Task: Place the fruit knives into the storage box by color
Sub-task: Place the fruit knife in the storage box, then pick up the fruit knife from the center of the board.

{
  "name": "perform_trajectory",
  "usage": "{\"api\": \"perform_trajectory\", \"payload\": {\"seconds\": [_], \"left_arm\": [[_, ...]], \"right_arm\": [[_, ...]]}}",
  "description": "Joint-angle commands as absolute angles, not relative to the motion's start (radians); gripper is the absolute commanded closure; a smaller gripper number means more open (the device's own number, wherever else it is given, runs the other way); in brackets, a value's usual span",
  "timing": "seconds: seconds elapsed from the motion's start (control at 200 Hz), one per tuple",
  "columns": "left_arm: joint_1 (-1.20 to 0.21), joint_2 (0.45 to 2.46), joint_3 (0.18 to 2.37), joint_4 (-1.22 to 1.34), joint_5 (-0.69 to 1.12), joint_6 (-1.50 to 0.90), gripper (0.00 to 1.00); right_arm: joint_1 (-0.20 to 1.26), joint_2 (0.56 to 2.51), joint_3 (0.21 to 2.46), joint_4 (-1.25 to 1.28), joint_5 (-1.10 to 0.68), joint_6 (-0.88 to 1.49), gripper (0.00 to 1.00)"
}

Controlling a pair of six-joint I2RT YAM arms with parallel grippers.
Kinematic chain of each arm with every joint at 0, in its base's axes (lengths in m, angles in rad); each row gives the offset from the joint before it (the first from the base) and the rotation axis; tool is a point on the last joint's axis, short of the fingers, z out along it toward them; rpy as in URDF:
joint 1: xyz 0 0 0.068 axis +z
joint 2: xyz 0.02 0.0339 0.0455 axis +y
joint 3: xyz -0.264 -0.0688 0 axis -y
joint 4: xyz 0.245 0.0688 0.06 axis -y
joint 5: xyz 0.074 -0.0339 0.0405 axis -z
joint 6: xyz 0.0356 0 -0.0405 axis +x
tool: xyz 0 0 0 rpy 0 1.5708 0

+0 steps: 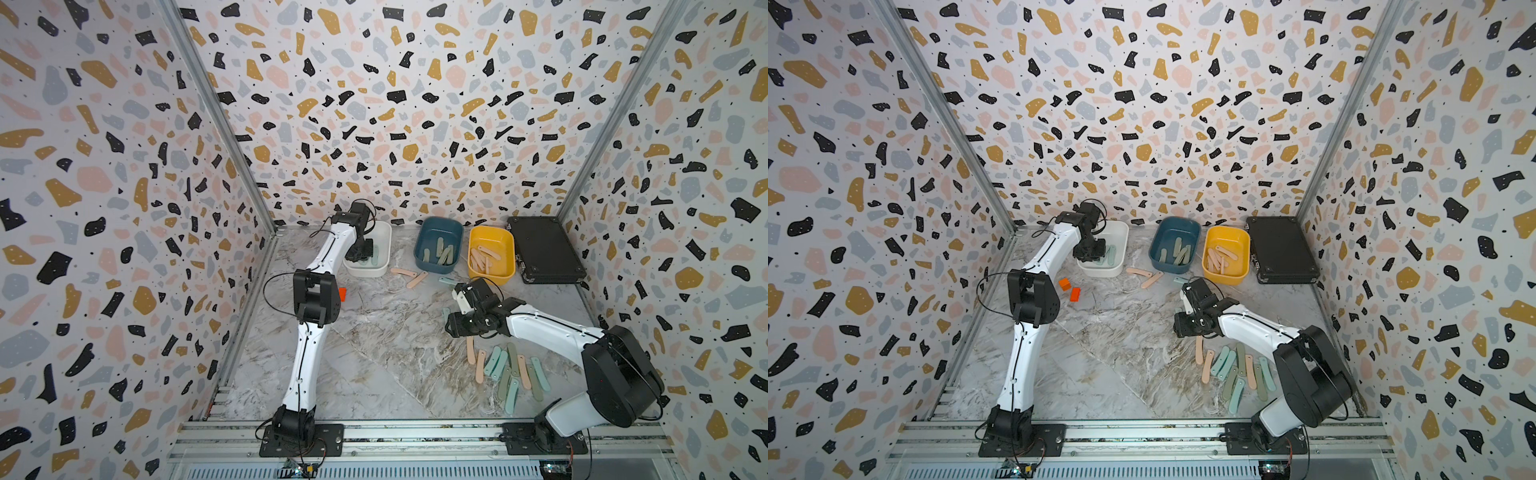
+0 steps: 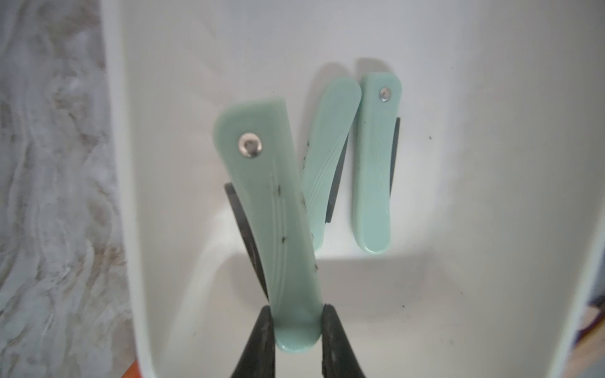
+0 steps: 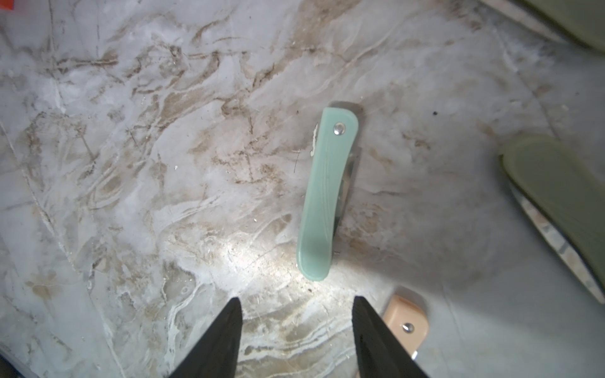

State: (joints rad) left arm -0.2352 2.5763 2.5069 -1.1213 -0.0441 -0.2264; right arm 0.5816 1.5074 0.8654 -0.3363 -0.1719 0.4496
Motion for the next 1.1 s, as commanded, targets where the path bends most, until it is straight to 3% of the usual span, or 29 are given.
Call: {"api": "perform_trajectory", "payload": {"seconds": [0.0, 0.12, 0.24, 0.4, 0.541, 0.771, 1.096], "left_arm": [[-0.241, 2.578, 2.539, -1.088, -0.058, -0.174, 0.77], [-0.239, 2.601, 2.547, -1.076, -0.061, -0.174, 0.66], [-0.241, 2.581, 2.55, -1.114, -0.015, -0.221, 0.46], [-0.246, 2.391, 2.335, -1.075, 0.056, -0.33, 0.25], [-0.266, 2.216, 2.133, -1.029, 0.141, -0.384, 0.23], [-0.318, 1.97, 1.899, -0.995, 0.205, -0.396, 0.21], [-0.319, 1.844, 1.702, -0.939, 0.339, -0.436, 0.19]], "right_arm": [[0.58, 1.488, 0.838, -0.346, -0.184, 0.466, 0.43], [0.581, 1.506, 0.831, -0.337, -0.175, 0.468, 0.43], [0.598, 1.528, 0.833, -0.345, -0.114, 0.454, 0.44], [0.622, 1.578, 0.839, -0.341, -0.038, 0.45, 0.46], [0.648, 1.645, 0.885, -0.328, 0.002, 0.446, 0.49], [0.675, 1.763, 0.95, -0.342, 0.055, 0.448, 0.61], [0.685, 1.676, 0.923, -0.333, 0.023, 0.453, 0.83]]}}
